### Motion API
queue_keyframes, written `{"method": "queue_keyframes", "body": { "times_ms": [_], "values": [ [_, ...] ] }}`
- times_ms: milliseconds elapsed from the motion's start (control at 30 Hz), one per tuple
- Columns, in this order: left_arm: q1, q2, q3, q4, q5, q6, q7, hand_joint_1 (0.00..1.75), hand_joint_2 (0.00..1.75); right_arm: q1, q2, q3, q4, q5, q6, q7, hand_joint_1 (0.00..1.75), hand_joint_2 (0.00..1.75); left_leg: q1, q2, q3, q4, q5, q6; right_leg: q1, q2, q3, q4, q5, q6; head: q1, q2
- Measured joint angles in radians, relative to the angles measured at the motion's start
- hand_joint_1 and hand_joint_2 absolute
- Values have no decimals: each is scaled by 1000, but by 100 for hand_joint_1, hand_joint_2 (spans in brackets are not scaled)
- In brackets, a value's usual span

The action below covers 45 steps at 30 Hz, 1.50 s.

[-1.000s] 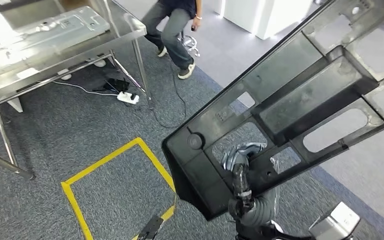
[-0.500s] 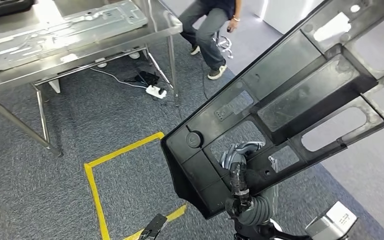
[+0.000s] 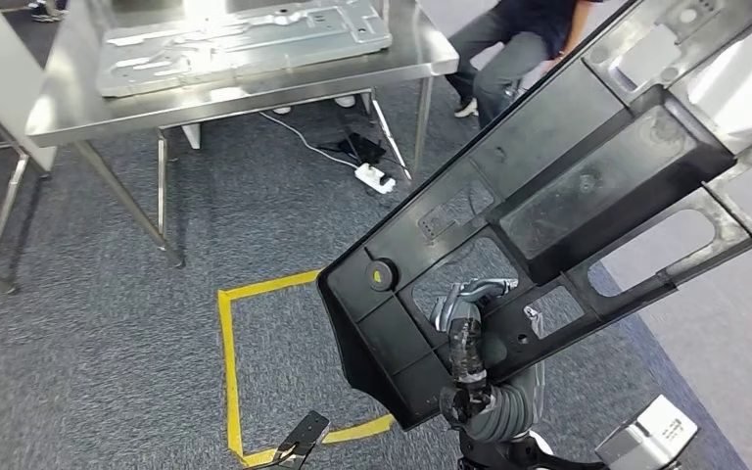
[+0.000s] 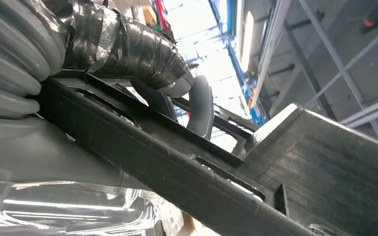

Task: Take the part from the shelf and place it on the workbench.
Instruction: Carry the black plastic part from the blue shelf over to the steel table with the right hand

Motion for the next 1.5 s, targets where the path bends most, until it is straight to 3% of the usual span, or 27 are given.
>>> {"method": "queue_keyframes", "body": {
  "times_ms": [33,67,100,133,200,233,267,333,400,467,533,600,633,700,767,800,867,967,1000,1067,1133,1200,1300,1367,1400,1467,1500],
  "values": [
    [-2,-1,0,0,2,0,0,0,175,0,0,0,0,0,0,0,175,175,1,-12,-5,1,-1,-6,0,16,5,-14,-3,-2,0,0],
    [-5,-1,0,0,3,1,0,0,175,0,0,0,1,-1,-1,1,175,175,2,-25,-10,1,1,-14,2,13,8,-18,-3,-7,0,0],
    [-5,-1,0,0,3,1,2,0,175,-1,1,0,1,0,-1,1,175,175,5,-35,-13,-3,3,-20,2,0,11,-19,-2,-13,0,0],
    [-5,-2,0,0,2,2,5,0,175,-2,2,0,1,0,-1,1,175,175,4,-25,-16,1,2,-25,2,-14,16,-23,-1,-20,0,0],
    [-7,-4,0,0,-6,4,12,0,175,-3,5,0,1,2,-1,2,175,175,1,40,-44,56,-27,-34,-1,-44,27,-32,-1,-33,-8,0],
    [-10,-5,0,0,-12,4,15,0,175,-3,6,0,1,3,-1,2,175,175,0,82,-72,111,-55,-37,2,-61,32,-34,-3,-37,-12,0],
    [-13,-5,-1,0,-17,4,17,0,175,-2,7,0,1,4,-1,3,175,175,1,107,-107,176,-84,-41,4,-78,34,-35,-5,-41,-16,0],
    [-15,-7,-1,0,-21,4,20,0,175,-1,7,0,1,4,-1,4,175,175,4,123,-156,263,-108,-44,8,-112,38,-34,-11,-44,-17,0],
    [-14,-8,-2,0,-22,4,22,0,175,-1,8,0,2,4,-1,6,175,175,4,131,-130,210,-63,-41,10,-141,45,-34,-17,-43,-17,0],
    [-15,-8,-2,0,-22,4,22,0,175,-2,8,0,2,4,-1,6,175,175,-5,173,-55,74,-6,-27,15,-165,55,-34,-26,-38,-16,0],
    [-18,-8,-2,-1,-23,6,23,0,175,-2,8,0,2,4,-1,6,175,175,-17,206,-15,0,11,-14,20,-184,62,-36,-32,-30,-16,0],
    [-21,-9,-2,-1,-25,15,30,0,175,-2,8,0,2,2,-1,7,175,175,-20,188,-14,-9,9,-6,23,-204,70,-43,-36,-20,-16,0],
    [-21,-10,-2,-1,-27,23,36,0,175,-3,8,0,2,0,-1,8,175,175,-17,176,-10,-15,11,-2,21,-203,74,-44,-40,-14,-15,0],
    [-22,-14,-2,-1,-29,35,48,0,175,-3,8,0,2,-7,-1,10,175,175,-9,151,3,-30,16,7,18,-162,64,-6,-69,-6,-12,0],
    [-28,-20,-3,-1,-28,38,51,0,175,-2,8,0,3,-11,-2,13,175,175,-6,125,9,-35,16,16,15,-105,5,112,-124,-4,-5,0],
    [-30,-21,-3,-2,-27,37,48,0,175,-1,8,-1,4,-12,-2,14,175,175,-6,111,9,-34,15,18,15,-92,-33,177,-145,-4,-4,0],
    [-28,-23,-3,-2,-23,36,39,0,175,1,8,-3,6,-15,-2,15,175,175,-6,80,10,-30,12,18,14,-83,-73,223,-137,-1,-2,0],
    [-28,-28,-2,-2,-14,49,22,0,175,2,8,-12,8,-85,8,-14,175,175,-4,44,9,-12,-2,10,9,-69,-20,62,-31,2,1,0],
    [-29,-30,-2,-2,-11,54,19,0,175,1,8,-17,8,-144,19,-42,175,175,-5,37,6,-4,-8,5,8,-61,-3,14,-13,1,3,0],
    [-31,-34,-2,-2,-6,62,16,0,175,-1,7,-28,8,-282,40,-107,175,175,-7,28,-1,2,-13,-5,9,-50,8,-14,-16,-6,7,0],
    [-30,-37,-2,-2,-5,63,19,0,175,-3,7,-38,6,-376,44,-152,175,175,-6,31,-3,1,-15,-13,9,-51,13,-20,-13,-19,8,0],
    [-30,-39,-2,-2,-6,61,25,0,175,-2,7,-44,5,-413,39,-171,175,175,-6,65,-17,36,-32,-22,6,-56,25,-27,-14,-31,2,0],
    [-34,-41,-2,-2,-8,55,27,0,175,1,7,-52,4,-425,26,-180,175,175,-4,115,-111,208,-93,-33,9,-68,46,-31,-26,-41,-5,0],
    [-33,-42,-2,-2,-9,53,27,0,175,3,7,-55,3,-427,20,-181,175,175,-2,122,-161,275,-91,-33,11,-76,60,-31,-39,-41,-5,0],
    [-33,-42,-2,-2,-9,52,27,0,175,3,7,-56,3,-428,19,-181,175,175,-2,123,-159,255,-64,-30,12,-78,70,-31,-46,-41,-5,0],
    [-35,-42,-2,-2,-12,53,27,0,175,5,7,-60,3,-429,16,-180,175,175,-5,127,-109,137,10,-19,13,-82,88,-32,-62,-39,-4,0],
    [-37,-43,-2,-2,-13,54,27,0,175,6,7,-61,3,-428,13,-181,175,175,-10,130,-80,78,31,-13,14,-83,94,-34,-69,-35,-4,0]
  ]
}}
